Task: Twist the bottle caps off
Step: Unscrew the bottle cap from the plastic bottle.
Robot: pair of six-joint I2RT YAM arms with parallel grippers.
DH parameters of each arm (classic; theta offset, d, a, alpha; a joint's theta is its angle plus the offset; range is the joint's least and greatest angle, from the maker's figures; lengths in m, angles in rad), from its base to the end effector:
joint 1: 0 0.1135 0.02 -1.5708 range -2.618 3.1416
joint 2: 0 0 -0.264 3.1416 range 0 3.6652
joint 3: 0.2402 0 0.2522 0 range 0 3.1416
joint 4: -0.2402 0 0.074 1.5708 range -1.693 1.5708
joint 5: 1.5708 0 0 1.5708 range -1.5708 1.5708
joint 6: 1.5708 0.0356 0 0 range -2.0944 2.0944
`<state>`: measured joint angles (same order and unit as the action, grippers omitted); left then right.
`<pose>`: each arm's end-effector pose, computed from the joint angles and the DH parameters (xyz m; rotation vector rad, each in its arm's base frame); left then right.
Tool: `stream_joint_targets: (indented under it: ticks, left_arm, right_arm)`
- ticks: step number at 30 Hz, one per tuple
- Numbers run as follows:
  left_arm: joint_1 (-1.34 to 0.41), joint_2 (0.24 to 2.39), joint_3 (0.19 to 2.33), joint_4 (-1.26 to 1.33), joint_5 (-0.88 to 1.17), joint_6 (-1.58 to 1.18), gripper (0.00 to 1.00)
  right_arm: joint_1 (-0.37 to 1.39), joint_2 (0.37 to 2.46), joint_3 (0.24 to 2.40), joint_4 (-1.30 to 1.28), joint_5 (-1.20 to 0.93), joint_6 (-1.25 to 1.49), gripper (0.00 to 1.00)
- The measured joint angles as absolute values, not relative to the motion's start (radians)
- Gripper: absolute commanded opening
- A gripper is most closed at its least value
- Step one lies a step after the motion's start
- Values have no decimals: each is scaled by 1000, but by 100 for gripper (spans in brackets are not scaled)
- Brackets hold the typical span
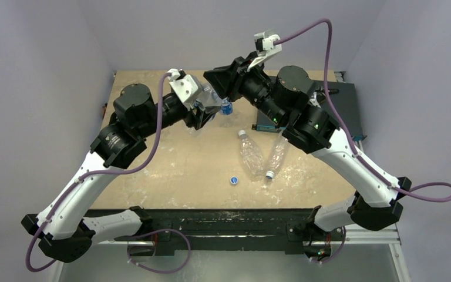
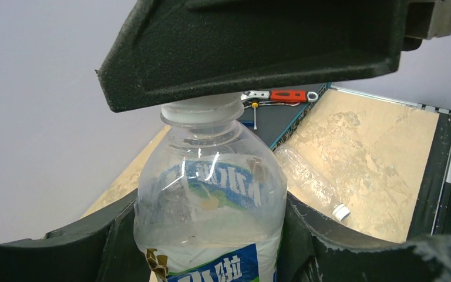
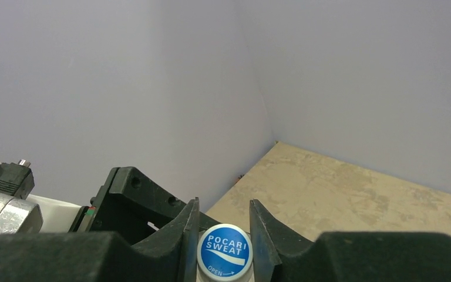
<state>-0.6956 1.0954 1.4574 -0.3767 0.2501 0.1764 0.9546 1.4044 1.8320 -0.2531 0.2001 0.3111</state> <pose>0.1598 -0.1449 0.4895 0.8582 1.3712 -0.6011 0.1685 0.2257 0.5489 -0.2943 1.4319 0.9056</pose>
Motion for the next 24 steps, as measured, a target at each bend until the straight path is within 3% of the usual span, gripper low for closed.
stream_joint_targets:
  ticks: [5,8,11,17,19,20,23,24]
  left_arm:
    - [-696,1096,1457,-384,249,176,0]
    - [-696,1096,1457,-382,247,176,0]
    - [-696,1096,1457,-383,244,176,0]
    - [-696,1097,1457,-383,238,176,0]
    - [-696,1098,1457,-384,237,176,0]
    - [-696,1098,1457,-383,237,176,0]
    - [-696,1098,1457,-383,237,176,0]
    - [-696,1098,1457,-383,237,176,0]
  right_arm:
    - [954,1399,1813,-237,201,318,42]
    - [954,1391,1797,-226,204,330,45]
    - [953,1387,1786,-222,216,341,41]
    - [955,1387,1784,-217,219,358,22]
    - [955,1387,1784,-218,220,358,22]
    - [955,1387,1784,-217,219,359,24]
    - [955,1387,1784,-218,219,360,53]
    - [955,1387,1785,-219,219,363,57]
